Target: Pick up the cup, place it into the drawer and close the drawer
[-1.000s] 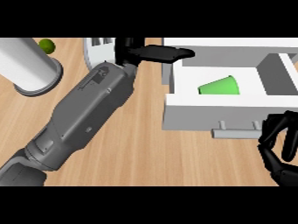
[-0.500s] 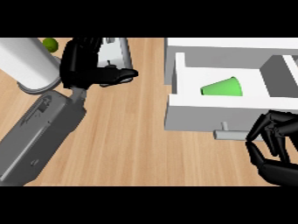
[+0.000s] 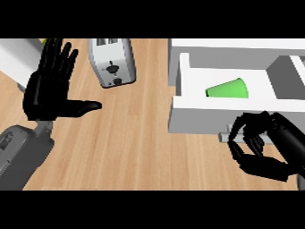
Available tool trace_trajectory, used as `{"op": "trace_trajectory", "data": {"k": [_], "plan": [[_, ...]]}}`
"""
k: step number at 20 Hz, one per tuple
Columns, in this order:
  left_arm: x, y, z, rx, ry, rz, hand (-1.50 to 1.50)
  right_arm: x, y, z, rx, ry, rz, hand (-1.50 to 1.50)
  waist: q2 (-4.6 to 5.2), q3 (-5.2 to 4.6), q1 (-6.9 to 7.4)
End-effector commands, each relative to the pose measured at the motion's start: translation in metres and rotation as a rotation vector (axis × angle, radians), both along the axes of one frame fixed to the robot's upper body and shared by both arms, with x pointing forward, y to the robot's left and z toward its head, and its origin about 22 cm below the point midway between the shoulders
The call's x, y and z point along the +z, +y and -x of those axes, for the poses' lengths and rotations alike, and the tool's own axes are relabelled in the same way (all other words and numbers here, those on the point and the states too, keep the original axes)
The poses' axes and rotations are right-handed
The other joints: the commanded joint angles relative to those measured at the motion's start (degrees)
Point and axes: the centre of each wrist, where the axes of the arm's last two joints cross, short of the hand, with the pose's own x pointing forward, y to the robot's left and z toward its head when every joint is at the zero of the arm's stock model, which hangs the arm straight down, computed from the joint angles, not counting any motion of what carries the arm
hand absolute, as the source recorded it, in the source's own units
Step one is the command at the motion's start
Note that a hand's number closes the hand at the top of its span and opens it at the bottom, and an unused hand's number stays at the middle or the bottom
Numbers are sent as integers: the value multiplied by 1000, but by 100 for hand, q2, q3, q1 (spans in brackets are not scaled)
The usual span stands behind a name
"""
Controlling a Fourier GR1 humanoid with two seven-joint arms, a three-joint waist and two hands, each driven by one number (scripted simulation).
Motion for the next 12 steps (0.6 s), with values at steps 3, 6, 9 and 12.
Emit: {"op": "trace_trajectory", "data": {"k": [3,6,9,12], "plan": [[-27,32,34,20,-13,0,-150,-45,24,-21,6,-39,225,150,19,3,-11],[-19,57,36,19,7,11,-150,-60,40,-31,16,-59,249,150,17,3,-102],[-16,65,41,20,3,-4,-150,-86,30,-53,-13,-6,276,-150,24,5,-91],[-34,84,43,40,-6,-9,-150,-89,18,-56,-16,-3,324,-150,19,2,-160]]}}
